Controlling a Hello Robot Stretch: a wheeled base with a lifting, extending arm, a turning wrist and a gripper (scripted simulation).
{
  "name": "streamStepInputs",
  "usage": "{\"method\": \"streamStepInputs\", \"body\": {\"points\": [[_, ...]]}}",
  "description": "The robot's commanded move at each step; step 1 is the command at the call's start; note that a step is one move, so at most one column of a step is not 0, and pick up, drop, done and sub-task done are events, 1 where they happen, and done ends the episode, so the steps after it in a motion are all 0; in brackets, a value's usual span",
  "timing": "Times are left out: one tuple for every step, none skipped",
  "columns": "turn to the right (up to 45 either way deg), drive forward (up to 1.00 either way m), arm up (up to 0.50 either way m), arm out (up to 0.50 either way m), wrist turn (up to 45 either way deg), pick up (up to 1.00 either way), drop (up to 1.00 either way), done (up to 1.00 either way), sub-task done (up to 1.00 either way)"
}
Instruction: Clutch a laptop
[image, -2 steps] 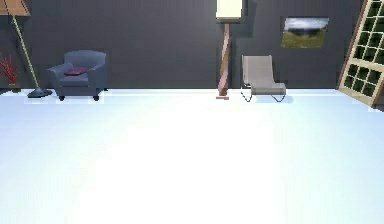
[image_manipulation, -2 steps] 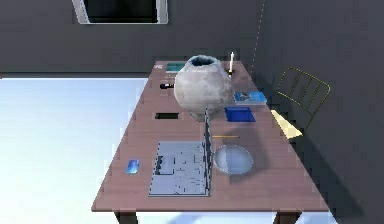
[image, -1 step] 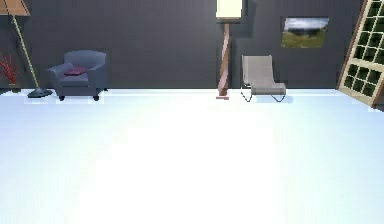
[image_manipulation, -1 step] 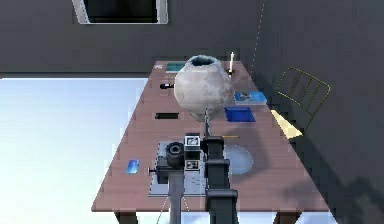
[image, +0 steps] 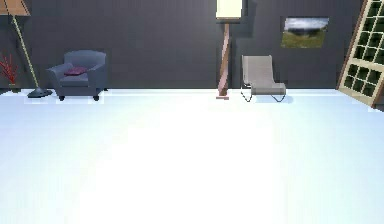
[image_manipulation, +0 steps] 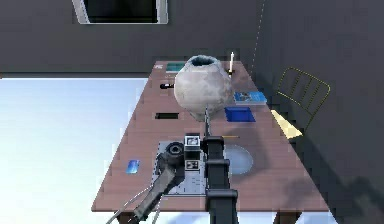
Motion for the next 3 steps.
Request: {"method": "streamStepInputs", "body": {"points": [[0.0, 0.0, 0.0, 0.0, 45.0, 0.0, 0.0, 0.0, 0.0], [0.0, 0.0, 0.0, 0.0, 45.0, 0.0, 0.0, 0.0, 0.0], [0.0, 0.0, 0.0, 0.0, 36.0, 0.0, 0.0, 0.0, 0.0]]}}
